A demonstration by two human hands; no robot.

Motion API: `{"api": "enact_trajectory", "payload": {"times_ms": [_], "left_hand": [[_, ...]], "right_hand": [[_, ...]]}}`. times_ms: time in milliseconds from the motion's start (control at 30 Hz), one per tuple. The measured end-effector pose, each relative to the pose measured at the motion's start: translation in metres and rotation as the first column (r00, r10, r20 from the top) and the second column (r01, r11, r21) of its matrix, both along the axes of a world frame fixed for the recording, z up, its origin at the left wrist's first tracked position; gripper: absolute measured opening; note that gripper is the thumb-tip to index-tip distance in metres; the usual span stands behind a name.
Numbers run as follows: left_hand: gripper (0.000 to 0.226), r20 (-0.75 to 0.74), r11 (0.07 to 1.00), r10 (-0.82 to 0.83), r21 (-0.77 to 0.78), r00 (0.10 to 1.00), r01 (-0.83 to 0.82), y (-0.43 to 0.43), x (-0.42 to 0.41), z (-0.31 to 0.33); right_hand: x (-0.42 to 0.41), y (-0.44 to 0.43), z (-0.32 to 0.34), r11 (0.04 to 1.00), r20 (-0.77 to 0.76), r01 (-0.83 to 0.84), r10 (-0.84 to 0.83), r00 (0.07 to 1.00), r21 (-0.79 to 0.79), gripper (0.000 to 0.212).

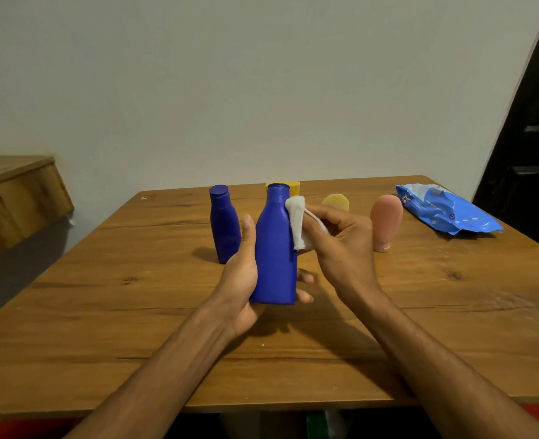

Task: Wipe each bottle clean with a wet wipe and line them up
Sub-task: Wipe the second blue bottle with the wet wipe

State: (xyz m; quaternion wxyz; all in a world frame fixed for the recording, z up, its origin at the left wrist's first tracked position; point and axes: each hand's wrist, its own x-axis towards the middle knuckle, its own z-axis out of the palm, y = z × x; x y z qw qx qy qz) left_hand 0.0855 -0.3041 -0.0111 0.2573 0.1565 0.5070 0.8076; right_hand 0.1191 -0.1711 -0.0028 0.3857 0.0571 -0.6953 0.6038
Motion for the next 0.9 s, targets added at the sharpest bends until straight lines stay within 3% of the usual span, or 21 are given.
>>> {"api": "enact_trajectory", "payload": {"times_ms": [167, 300, 567, 700, 900], "left_hand": [[0.055, 0.12, 0.984, 0.173, 0.028, 0.978, -0.177, 0.004, -0.005, -0.002], [0.062, 0.166, 0.96, 0.266, 0.046, 0.95, -0.277, 0.003, -0.014, -0.004], [0.069, 0.104, 0.98, 0.172, 0.083, 0.98, -0.18, -0.004, -0.024, -0.001], [0.065, 0.039, 0.963, 0.268, 0.021, 0.963, -0.269, 0.001, -0.021, -0.003], [0.056, -0.068, 0.969, 0.23, -0.071, 0.971, -0.235, 0.006, -0.018, -0.008]], "right_hand": [[-0.002, -0.001, -0.005, 0.995, 0.048, 0.006, -0.011, 0.999, 0.101, 0.018], [-0.003, -0.003, -0.007, 0.977, 0.056, 0.019, -0.031, 0.998, 0.213, 0.015], [0.001, -0.007, -0.007, 0.946, 0.103, -0.083, 0.053, 0.993, 0.313, 0.017], [-0.002, -0.006, -0.007, 0.947, -0.003, 0.069, -0.072, 0.997, 0.314, 0.019], [-0.006, -0.002, -0.007, 0.941, -0.09, 0.202, -0.184, 0.979, 0.271, 0.02]]}}
